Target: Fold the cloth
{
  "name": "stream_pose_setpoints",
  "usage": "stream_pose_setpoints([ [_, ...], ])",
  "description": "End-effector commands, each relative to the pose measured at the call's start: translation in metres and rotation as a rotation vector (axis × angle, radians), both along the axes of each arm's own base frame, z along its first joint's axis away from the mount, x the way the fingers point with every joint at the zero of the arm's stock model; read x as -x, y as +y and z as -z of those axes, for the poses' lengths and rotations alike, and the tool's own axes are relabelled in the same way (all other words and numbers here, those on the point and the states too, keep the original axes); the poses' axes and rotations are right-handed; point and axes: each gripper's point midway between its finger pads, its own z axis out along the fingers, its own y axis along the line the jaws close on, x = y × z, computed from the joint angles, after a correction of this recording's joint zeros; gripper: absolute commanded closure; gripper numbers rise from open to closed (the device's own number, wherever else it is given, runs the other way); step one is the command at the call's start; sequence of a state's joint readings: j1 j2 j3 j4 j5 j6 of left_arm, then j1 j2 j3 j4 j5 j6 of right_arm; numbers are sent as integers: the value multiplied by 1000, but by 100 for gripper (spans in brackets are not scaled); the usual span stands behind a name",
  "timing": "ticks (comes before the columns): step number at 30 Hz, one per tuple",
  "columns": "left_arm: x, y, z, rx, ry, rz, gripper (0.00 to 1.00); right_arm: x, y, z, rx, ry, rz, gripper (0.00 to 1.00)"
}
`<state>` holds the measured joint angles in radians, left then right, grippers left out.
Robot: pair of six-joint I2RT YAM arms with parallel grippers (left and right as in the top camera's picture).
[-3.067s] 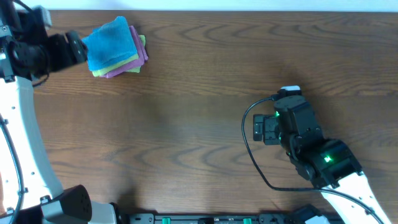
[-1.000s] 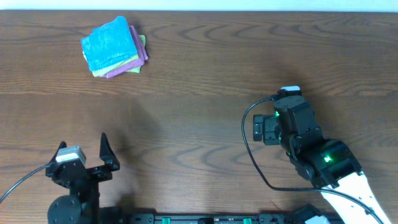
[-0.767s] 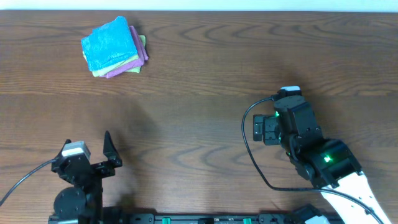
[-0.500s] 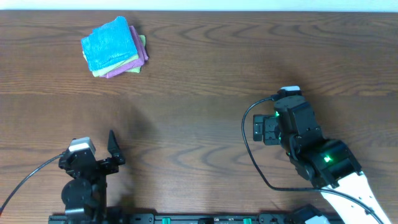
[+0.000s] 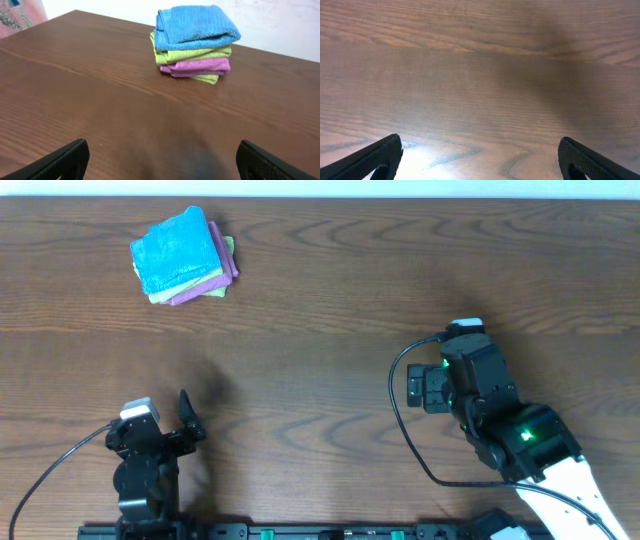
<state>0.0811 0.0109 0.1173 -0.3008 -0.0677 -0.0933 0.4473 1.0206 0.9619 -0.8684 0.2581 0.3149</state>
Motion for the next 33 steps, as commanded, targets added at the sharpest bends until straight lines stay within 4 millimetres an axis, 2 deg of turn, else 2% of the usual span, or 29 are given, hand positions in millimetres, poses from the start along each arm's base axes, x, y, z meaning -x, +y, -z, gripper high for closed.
stream_pose_setpoints([
  [1,-2,3,7,28,-10,-29,5,0,0,1,-9,0,12,1],
  [33,-1,6,8,26,-9,-43,5,0,0,1,-9,0,12,1],
])
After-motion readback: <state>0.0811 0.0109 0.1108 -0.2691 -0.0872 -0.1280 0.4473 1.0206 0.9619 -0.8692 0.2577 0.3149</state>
